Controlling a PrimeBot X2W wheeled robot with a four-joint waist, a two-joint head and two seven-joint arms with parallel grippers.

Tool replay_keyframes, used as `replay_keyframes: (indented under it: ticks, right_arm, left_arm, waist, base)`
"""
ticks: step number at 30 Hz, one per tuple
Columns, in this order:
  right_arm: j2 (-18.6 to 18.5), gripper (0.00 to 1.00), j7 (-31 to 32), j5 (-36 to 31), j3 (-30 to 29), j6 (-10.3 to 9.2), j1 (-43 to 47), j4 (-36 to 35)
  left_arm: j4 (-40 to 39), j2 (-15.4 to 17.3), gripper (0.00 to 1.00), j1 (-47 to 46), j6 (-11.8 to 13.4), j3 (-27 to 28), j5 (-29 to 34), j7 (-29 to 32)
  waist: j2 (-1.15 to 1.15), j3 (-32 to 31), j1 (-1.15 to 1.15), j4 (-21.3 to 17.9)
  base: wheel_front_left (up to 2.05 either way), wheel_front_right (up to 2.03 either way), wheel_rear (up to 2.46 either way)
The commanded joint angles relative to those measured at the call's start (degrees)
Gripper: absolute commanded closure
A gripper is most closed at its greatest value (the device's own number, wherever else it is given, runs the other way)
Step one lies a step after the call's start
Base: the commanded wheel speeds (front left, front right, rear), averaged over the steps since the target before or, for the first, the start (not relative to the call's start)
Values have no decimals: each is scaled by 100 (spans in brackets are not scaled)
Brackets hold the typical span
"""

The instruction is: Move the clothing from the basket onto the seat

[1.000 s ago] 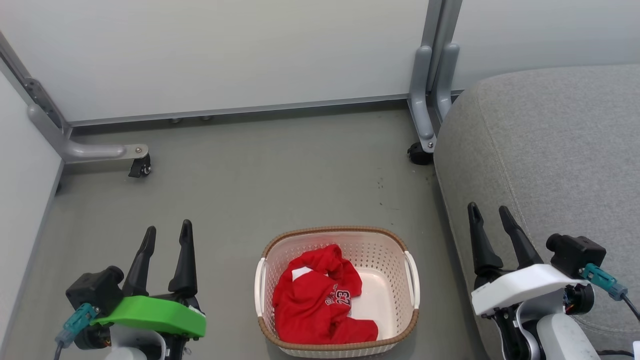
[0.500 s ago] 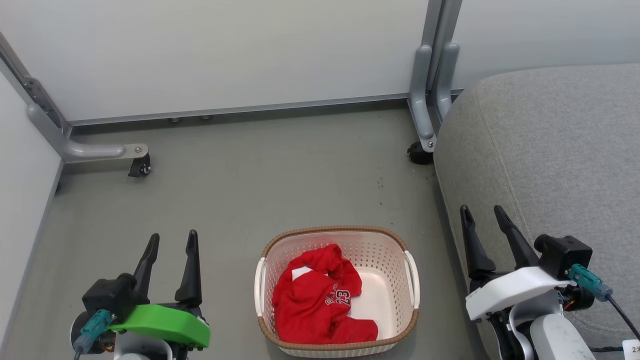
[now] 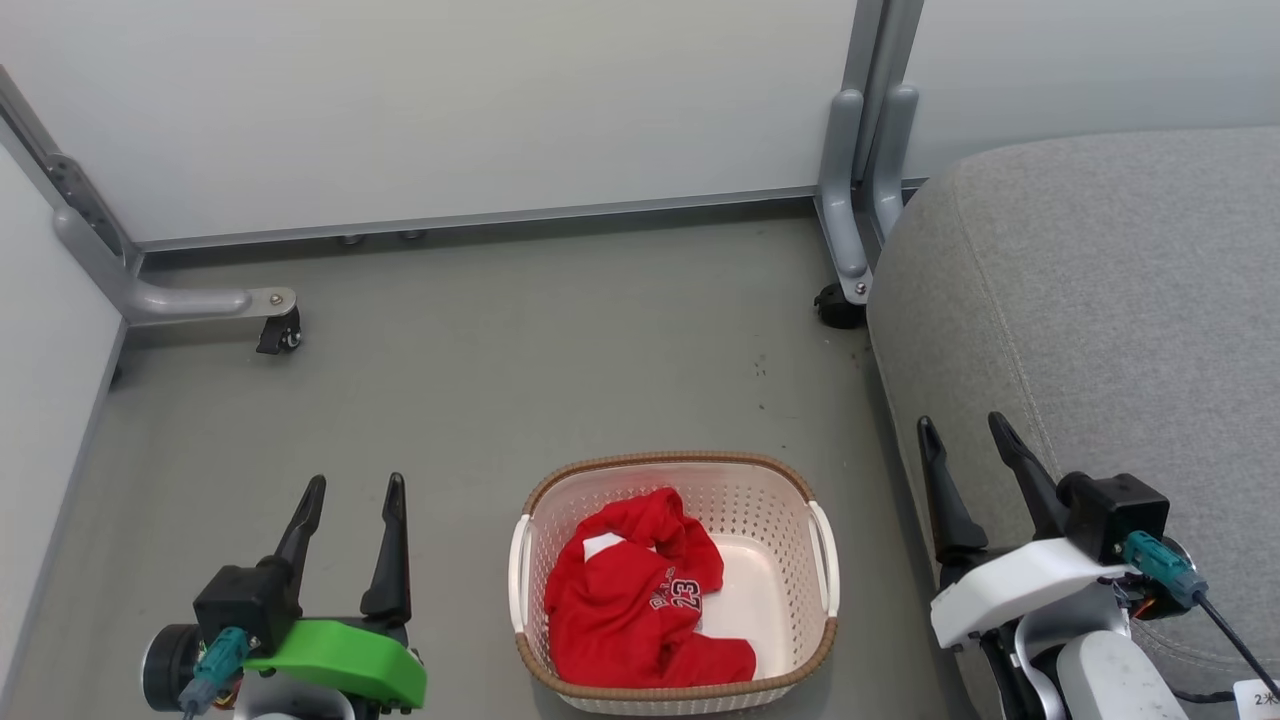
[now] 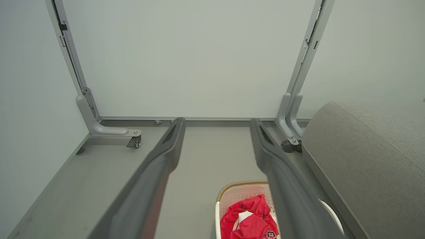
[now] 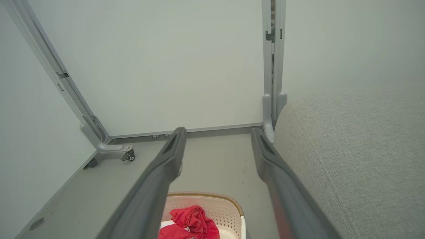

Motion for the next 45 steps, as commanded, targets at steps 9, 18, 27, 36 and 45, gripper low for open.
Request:
replay_keyframes:
  ticks: [9, 18, 27, 36, 45]
  right_arm:
    - [-22, 0, -40, -353, 7, 2, 80, -36]
    - [-24, 0, -75, -658, 25, 1, 90, -38]
    - [-24, 0, -39, -593, -11, 1, 87, -33]
    - [-23, 0, -18, -611, -25, 1, 43, -35]
    - [-24, 0, -8, -656, -41, 1, -196, -234]
  left_arm:
    - [84, -31, 0, 40, -29, -13, 328, -133]
    - [175, -48, 0, 62, -27, -17, 612, -234]
    - [242, -63, 0, 40, -26, 33, 555, -216]
    - [274, -73, 0, 1, -26, 84, 634, -217]
    - [551, -106, 0, -382, -26, -393, 896, -214]
  waist:
    - [0, 22, 0, -9]
    - [0, 16, 0, -12]
    - [0, 23, 0, -4]
    - [0, 51, 0, -3]
    - [0, 471, 0, -53]
  base:
    - [0, 0, 0]
    - [0, 0, 0]
    - [0, 0, 0]
    - [0, 0, 0]
    - [0, 0, 0]
